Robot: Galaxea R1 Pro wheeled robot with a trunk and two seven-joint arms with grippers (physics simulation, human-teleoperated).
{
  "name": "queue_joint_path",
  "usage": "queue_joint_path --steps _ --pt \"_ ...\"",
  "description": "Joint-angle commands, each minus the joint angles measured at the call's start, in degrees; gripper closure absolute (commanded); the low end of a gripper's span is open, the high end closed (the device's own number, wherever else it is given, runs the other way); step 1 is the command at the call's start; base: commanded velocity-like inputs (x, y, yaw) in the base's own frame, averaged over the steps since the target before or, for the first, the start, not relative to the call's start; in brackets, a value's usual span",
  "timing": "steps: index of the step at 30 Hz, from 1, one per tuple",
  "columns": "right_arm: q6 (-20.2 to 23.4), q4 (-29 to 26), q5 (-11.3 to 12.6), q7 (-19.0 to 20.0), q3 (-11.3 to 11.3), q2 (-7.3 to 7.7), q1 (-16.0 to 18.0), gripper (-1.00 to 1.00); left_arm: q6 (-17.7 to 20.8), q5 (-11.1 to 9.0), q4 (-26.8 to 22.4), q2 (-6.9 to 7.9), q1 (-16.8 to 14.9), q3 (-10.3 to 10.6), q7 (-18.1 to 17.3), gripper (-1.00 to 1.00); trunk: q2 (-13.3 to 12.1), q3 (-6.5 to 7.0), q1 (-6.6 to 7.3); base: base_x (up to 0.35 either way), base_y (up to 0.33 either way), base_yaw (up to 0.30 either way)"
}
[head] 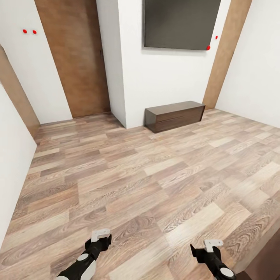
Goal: In the bedroom, move the book from the bed onto either nightstand, and place the two sandals side by side next to the bed.
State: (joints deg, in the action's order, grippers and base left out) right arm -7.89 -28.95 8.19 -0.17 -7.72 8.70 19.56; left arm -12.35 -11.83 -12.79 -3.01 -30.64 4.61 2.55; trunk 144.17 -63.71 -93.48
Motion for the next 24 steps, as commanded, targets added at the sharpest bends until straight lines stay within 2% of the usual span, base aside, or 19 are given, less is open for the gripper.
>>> queue_joint_path --steps 1,7,24 --pt "-0.39 0.18 0.58 -0.03 -0.4 0.07 0.04 -1.0 -0.22 -0.48 0.05 0.02 -0.03 0.49 0.27 -1.0 0.02 -0.05 -0.02 0.332 0.0 0.0" --pt "-0.96 0.93 -0.13 -0.06 -0.56 0.06 0.04 -1.0 -0.14 -0.51 0.11 -0.12 -0.03 0.49 0.25 -1.0 0.02 -0.05 -0.02 0.332 0.0 0.0" --pt "-0.99 1.18 -0.11 0.37 -0.37 0.09 0.04 -1.0 -0.12 -0.56 0.05 -0.07 -0.03 0.49 0.27 -1.0 0.02 -0.05 -0.02 0.332 0.021 0.0"
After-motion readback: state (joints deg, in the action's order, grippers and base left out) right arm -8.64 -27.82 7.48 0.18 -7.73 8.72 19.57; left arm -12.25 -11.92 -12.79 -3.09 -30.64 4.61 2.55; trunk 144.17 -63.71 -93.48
